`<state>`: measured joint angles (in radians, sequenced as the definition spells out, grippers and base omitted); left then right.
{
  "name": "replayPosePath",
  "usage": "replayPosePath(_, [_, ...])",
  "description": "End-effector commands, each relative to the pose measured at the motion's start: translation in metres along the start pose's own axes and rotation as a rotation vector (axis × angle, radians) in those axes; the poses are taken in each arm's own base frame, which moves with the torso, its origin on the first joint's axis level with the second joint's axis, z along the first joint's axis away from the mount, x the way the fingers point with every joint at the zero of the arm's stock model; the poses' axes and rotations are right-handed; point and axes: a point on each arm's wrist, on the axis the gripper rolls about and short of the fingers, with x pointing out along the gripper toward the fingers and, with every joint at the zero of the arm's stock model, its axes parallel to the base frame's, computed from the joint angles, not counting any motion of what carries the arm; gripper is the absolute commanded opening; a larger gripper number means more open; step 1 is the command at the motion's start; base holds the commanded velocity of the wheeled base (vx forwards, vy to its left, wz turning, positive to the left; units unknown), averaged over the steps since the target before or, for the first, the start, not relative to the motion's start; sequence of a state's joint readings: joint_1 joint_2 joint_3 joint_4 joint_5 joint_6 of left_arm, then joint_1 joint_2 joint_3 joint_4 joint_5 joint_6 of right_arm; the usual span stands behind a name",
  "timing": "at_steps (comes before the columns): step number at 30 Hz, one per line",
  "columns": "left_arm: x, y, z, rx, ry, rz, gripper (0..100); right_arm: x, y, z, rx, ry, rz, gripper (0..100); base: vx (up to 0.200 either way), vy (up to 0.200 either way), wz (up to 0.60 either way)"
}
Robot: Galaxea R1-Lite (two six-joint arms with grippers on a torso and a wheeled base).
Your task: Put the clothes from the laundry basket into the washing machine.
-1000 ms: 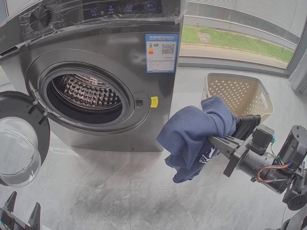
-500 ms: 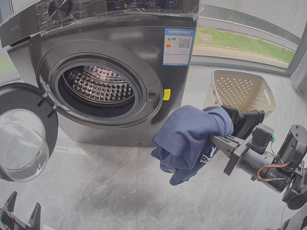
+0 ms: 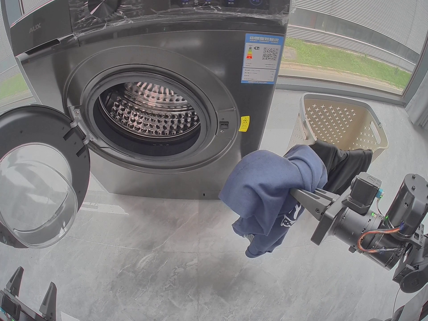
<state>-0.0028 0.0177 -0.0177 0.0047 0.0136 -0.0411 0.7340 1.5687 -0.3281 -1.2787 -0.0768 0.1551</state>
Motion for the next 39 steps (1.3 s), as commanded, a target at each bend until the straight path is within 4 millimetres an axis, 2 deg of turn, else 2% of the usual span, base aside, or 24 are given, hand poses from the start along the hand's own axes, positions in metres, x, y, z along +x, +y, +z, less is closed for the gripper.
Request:
replayPosePath(1, [0.0002,0.0002,-0.0038,0.000,0.003,0.000,100,0.0003,0.0001,-0.0004,0.000,0.001,0.001,0,0.000,0.200,0.00])
replayPosePath(8, [0.0002,0.0002,-0.0038,0.000,0.003,0.000,100,0.0001,0.0001,-0.0007,0.000,0.003,0.000,0,0.000,0.200,0.00])
replayPosePath(20, [0.0002,0.0002,-0.0038,-0.002,0.003,0.000,100,-0.0001,0.0000,-0.0011,0.000,0.004,0.000,0,0.000,0.000,0.00])
replayPosePath(26, [0.0002,0.0002,-0.0038,-0.002,0.003,-0.002,100,-0.0001,0.0000,-0.0011,0.000,0.004,0.000,0,0.200,0.000,0.00])
replayPosePath(32, [0.0002,0.0001,-0.0038,-0.002,0.003,-0.002,100,-0.0001,0.0000,-0.0011,0.000,0.004,0.000,0,0.000,0.000,0.00])
replayPosePath(39, [0.0002,0.0002,-0.0038,-0.002,0.003,0.000,100,-0.0003,-0.0001,-0.0014,-0.001,0.006,0.000,0,0.000,0.200,0.00])
